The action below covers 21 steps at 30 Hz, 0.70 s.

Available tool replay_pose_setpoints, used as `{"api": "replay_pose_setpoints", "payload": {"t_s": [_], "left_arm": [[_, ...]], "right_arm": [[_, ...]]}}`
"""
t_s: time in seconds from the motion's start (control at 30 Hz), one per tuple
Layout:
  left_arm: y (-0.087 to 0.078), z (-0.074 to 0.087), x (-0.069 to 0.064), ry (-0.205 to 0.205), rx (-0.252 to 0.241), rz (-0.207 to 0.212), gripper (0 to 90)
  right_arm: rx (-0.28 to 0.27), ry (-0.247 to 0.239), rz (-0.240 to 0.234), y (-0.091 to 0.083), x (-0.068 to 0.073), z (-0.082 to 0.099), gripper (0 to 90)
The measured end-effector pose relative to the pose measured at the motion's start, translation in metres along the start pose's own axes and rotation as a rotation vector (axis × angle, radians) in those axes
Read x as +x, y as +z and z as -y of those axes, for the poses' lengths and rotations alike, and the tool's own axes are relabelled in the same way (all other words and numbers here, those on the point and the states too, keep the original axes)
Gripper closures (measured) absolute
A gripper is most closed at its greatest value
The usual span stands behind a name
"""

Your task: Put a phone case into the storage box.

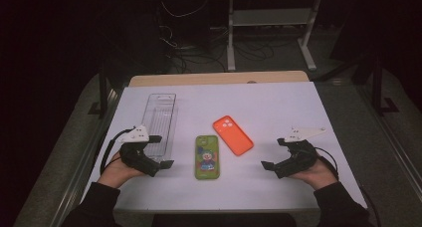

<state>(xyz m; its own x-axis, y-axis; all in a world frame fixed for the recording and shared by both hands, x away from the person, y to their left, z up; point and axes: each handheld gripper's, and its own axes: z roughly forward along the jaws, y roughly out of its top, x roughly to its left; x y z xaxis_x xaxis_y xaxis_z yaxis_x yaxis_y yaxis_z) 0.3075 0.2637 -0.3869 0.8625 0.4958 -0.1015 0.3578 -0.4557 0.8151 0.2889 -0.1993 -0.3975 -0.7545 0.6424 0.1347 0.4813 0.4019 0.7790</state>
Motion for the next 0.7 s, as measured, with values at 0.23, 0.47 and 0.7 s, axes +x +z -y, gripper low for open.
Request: {"api": "replay_pose_setpoints", "payload": {"t_s": [0.23,0.47,0.7], "left_arm": [[0.003,-0.004,0.002,0.002,-0.003,0.0,0.0],[0.005,-0.005,0.003,-0.014,-0.01,0.006,0.0],[0.007,-0.005,0.002,-0.003,-0.007,0.009,0.0]], "right_arm": [[0.003,-0.001,0.009,0.0,-0.001,-0.003,0.0],[0.013,0.006,0.021,0.004,-0.004,-0.007,0.0],[0.018,0.014,0.038,0.008,-0.006,-0.014,0.0]]}}
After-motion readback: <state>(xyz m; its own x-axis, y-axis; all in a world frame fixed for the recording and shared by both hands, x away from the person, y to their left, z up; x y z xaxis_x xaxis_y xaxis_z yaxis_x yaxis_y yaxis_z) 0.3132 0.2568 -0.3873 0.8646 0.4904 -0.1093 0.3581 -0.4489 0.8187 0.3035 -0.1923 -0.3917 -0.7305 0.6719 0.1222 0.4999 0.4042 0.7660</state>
